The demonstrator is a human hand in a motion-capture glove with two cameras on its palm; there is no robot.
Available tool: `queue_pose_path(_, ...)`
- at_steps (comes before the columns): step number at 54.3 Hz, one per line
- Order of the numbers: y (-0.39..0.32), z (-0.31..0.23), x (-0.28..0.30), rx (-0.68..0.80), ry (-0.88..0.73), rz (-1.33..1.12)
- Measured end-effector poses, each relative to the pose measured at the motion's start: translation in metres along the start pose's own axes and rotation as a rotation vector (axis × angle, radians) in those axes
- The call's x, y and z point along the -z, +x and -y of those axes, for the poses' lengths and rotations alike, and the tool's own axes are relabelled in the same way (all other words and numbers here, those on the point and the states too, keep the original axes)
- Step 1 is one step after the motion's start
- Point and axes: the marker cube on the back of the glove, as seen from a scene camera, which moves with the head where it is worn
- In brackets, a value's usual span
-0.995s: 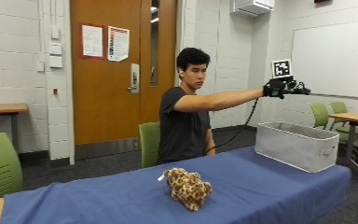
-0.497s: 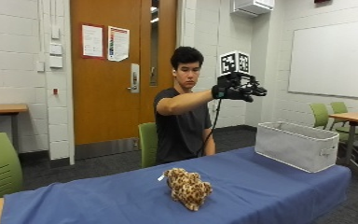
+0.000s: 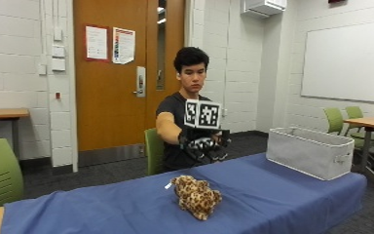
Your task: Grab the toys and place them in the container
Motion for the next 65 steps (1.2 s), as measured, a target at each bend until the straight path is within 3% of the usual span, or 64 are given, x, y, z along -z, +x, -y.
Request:
queue_pose_path(11, 0.013, 0.010, -0.088, -0.032, -0.144, 0.047)
queue_pose_path(26, 0.029, 0.004, -0.150, -0.050, -0.268, 0.072)
queue_pose_path(43, 0.038, -0.001, -0.154, -0.068, -0.233, 0.178)
queue_pose_path(57, 0.033, -0.005, -0.140, -0.115, -0.063, 0.150)
queue_pose_path(65, 0.032, -0.014, -0.133, -0.127, -0.122, 0.168)
